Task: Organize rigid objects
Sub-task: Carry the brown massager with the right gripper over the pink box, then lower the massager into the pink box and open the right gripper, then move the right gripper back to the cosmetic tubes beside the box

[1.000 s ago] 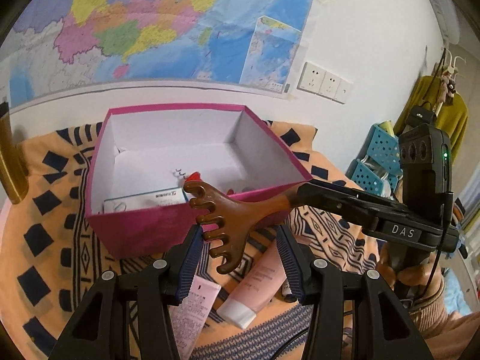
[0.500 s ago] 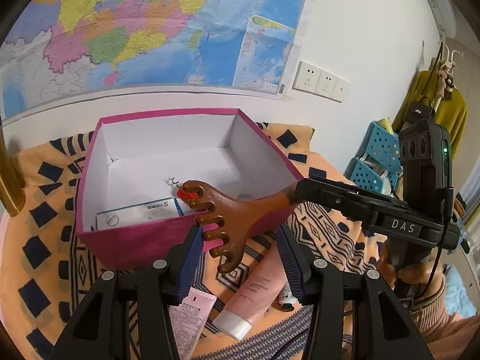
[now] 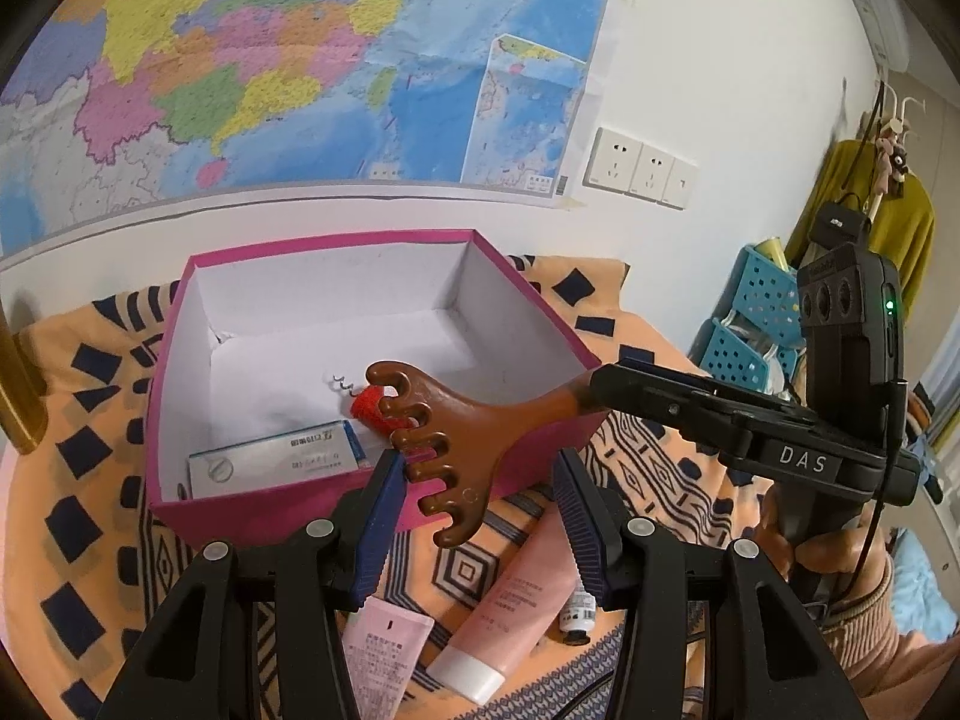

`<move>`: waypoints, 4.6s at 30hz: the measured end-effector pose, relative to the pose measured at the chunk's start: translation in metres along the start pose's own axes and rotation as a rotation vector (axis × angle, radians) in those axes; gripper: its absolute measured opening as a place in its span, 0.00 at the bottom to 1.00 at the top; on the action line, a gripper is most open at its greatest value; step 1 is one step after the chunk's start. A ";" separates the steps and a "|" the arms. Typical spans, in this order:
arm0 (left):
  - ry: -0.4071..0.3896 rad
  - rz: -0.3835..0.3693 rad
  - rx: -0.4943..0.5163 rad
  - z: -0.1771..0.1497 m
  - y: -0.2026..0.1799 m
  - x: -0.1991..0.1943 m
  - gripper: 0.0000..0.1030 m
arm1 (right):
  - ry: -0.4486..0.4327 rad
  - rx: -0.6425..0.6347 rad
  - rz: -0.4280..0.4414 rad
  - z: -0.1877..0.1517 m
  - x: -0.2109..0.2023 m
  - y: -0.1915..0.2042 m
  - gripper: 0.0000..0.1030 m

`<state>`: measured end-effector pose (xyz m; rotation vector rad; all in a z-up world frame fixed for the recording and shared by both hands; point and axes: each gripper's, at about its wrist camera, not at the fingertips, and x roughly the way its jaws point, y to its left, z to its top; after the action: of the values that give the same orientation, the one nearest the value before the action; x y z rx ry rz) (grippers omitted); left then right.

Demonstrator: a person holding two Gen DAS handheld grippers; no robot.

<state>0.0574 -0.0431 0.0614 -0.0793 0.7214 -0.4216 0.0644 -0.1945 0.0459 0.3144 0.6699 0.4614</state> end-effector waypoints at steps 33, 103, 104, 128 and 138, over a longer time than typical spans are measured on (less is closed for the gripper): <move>0.028 0.017 -0.009 0.024 0.011 0.034 0.49 | 0.030 0.009 -0.027 0.018 0.023 -0.021 0.54; 0.148 -0.075 0.174 -0.059 -0.016 0.042 0.50 | 0.153 0.043 -0.026 -0.054 0.018 -0.049 0.54; 0.159 -0.069 0.180 -0.063 -0.018 0.045 0.50 | 0.168 0.060 -0.027 -0.059 0.022 -0.054 0.54; 0.170 0.058 0.133 -0.084 0.000 0.037 0.50 | 0.277 0.065 0.046 -0.102 0.030 -0.059 0.55; 0.240 -0.137 0.153 -0.106 -0.033 0.032 0.50 | 0.356 -0.034 0.100 -0.113 0.025 -0.031 0.55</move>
<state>-0.0023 -0.0786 -0.0308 0.0682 0.9204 -0.6232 0.0168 -0.1937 -0.0643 0.2358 0.9945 0.6314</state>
